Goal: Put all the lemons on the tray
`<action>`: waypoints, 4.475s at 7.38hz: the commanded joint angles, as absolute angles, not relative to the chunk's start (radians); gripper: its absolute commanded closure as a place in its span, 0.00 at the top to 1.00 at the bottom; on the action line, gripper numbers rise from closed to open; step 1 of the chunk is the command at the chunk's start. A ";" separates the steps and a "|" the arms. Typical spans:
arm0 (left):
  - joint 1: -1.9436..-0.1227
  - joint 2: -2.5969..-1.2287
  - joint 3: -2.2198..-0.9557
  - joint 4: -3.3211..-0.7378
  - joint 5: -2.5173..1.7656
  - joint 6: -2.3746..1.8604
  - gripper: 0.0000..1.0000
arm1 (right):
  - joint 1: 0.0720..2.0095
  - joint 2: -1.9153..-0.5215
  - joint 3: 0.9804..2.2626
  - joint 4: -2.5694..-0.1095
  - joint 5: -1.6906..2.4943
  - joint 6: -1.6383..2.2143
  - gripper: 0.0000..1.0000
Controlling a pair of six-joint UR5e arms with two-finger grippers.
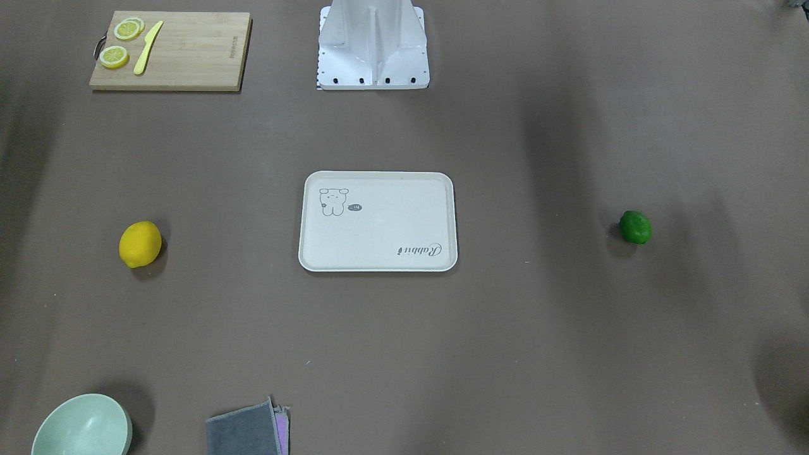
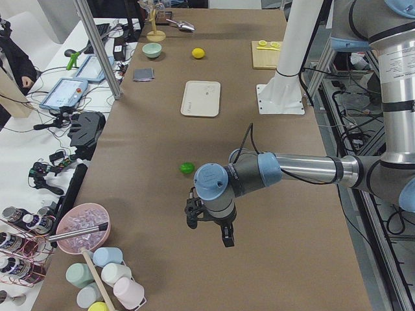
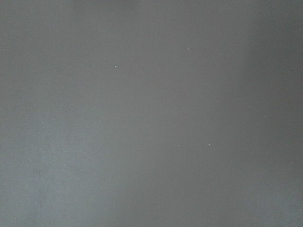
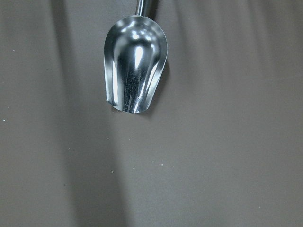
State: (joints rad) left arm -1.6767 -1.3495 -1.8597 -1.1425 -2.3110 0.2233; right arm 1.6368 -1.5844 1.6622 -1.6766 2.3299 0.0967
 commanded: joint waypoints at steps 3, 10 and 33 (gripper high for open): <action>-1.674 -1.387 -1.838 -1.149 -2.321 0.092 0.99 | 1.637 -1.582 1.664 -1.677 2.335 0.104 0.99; -1.338 -1.420 -1.962 -1.412 -2.378 -0.438 0.99 | 1.544 -1.568 1.712 -1.672 2.335 0.207 0.99; -0.963 -1.755 -1.566 -1.804 -2.258 -0.802 0.41 | 0.950 -1.247 1.484 -1.378 2.299 0.641 0.94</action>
